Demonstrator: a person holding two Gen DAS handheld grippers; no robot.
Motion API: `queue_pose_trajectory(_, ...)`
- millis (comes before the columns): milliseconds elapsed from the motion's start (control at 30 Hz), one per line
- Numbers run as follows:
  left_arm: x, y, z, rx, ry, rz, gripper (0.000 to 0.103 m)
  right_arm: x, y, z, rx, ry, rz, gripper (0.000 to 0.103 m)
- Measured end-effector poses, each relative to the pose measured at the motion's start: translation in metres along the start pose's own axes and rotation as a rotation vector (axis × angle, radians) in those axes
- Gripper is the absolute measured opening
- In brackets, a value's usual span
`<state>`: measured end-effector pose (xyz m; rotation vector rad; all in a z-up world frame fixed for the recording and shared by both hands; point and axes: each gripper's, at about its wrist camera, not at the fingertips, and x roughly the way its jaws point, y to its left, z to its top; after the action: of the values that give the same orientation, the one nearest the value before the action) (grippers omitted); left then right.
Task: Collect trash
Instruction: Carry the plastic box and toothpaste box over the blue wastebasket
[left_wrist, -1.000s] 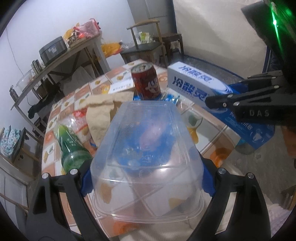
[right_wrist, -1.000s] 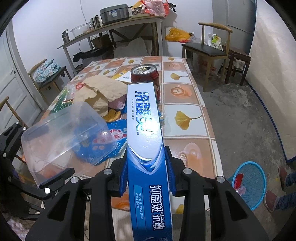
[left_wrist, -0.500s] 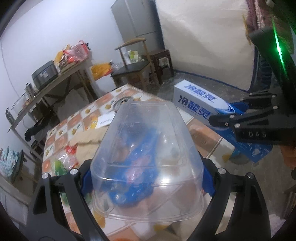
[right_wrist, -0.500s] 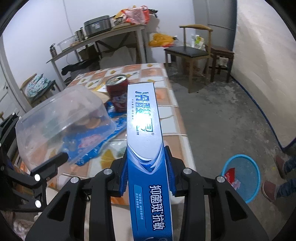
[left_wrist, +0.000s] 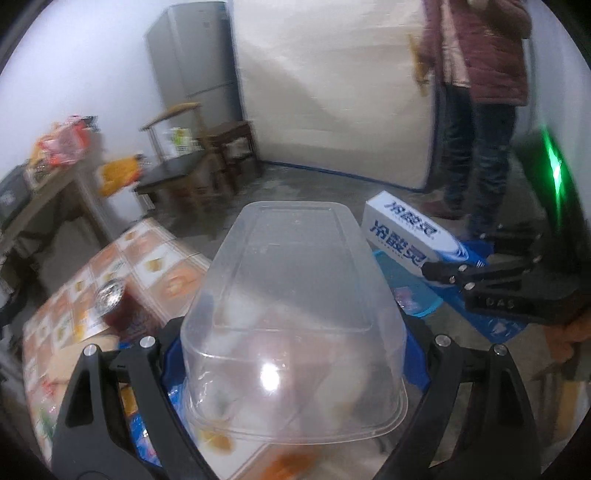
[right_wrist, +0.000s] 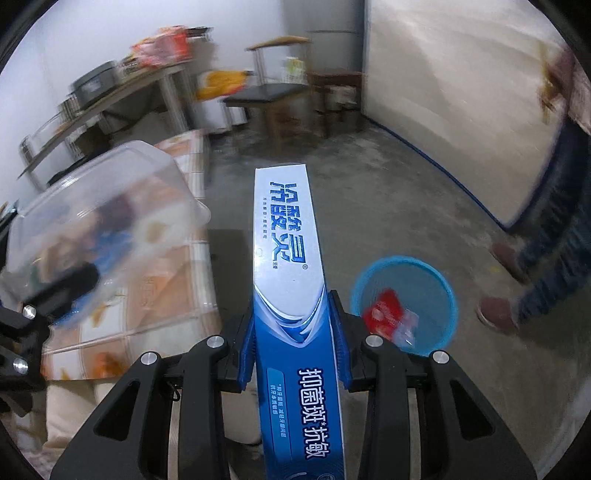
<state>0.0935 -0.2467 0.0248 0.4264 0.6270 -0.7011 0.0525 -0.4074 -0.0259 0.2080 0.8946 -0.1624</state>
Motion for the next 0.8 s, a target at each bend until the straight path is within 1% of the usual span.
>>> queue_pose_trajectory(33, 0.012, -0.008, 0.011, 0.000, 0.010, -0.047, 0.085, 0.002, -0.015, -0.003, 0.030, 0.008, -0.023, 0.034)
queue_pose_trajectory(100, 0.027, -0.018, 0.023, 0.002, 0.029, -0.112, 0.085, 0.009, -0.041, -0.009, 0.088, 0.026, -0.061, 0.034)
queue_pose_trajectory(133, 0.044, -0.026, 0.033, 0.000, 0.064, -0.167, 0.085, 0.012, -0.054, -0.012, 0.117, 0.036, -0.077, 0.034)
queue_pose_trajectory(167, 0.054, -0.030, 0.037, -0.006, 0.087, -0.199, 0.085, 0.017, -0.066, -0.015, 0.146, 0.047, -0.089, 0.034)
queue_pose_trajectory(200, 0.070, -0.034, 0.043, -0.020, 0.122, -0.242, 0.085, 0.023, -0.080, -0.019, 0.182, 0.063, -0.099, 0.034)
queue_pose_trajectory(233, 0.092, -0.040, 0.052, -0.048, 0.178, -0.303, 0.085, 0.029, -0.092, -0.023, 0.213, 0.077, -0.104, 0.034)
queue_pose_trajectory(300, 0.123, -0.046, 0.061, -0.090, 0.251, -0.380, 0.085, 0.045, -0.115, -0.029, 0.273, 0.112, -0.108, 0.034)
queue_pose_trajectory(367, 0.162, -0.055, 0.068, -0.142, 0.350, -0.451, 0.085, 0.059, -0.131, -0.035, 0.309, 0.139, -0.112, 0.034)
queue_pose_trajectory(400, 0.188, -0.061, 0.070, -0.177, 0.416, -0.482, 0.085, 0.072, -0.139, -0.037, 0.325, 0.157, -0.118, 0.034)
queue_pose_trajectory(467, 0.224, -0.072, 0.070, -0.205, 0.495, -0.482, 0.085, 0.094, -0.154, -0.040, 0.356, 0.195, -0.117, 0.034)
queue_pose_trajectory(500, 0.236, -0.077, 0.071, -0.208, 0.513, -0.485, 0.085, 0.104, -0.159, -0.040, 0.367, 0.208, -0.114, 0.034)
queue_pose_trajectory(533, 0.256, -0.083, 0.071, -0.224, 0.548, -0.487, 0.085, 0.115, -0.165, -0.039, 0.377, 0.225, -0.112, 0.034)
queue_pose_trajectory(600, 0.284, -0.090, 0.068, -0.253, 0.605, -0.471, 0.086, 0.140, -0.180, -0.039, 0.395, 0.256, -0.112, 0.034)
queue_pose_trajectory(633, 0.301, -0.095, 0.068, -0.275, 0.628, -0.474, 0.086, 0.153, -0.187, -0.038, 0.409, 0.273, -0.110, 0.034)
queue_pose_trajectory(700, 0.331, -0.100, 0.064, -0.320, 0.659, -0.458, 0.087, 0.174, -0.201, -0.038, 0.444, 0.293, -0.112, 0.035)
queue_pose_trajectory(767, 0.351, -0.100, 0.062, -0.379, 0.670, -0.463, 0.089, 0.195, -0.215, -0.037, 0.467, 0.301, -0.126, 0.035)
queue_pose_trajectory(800, 0.363, -0.100, 0.062, -0.417, 0.679, -0.446, 0.089, 0.209, -0.222, -0.035, 0.467, 0.301, -0.141, 0.036)
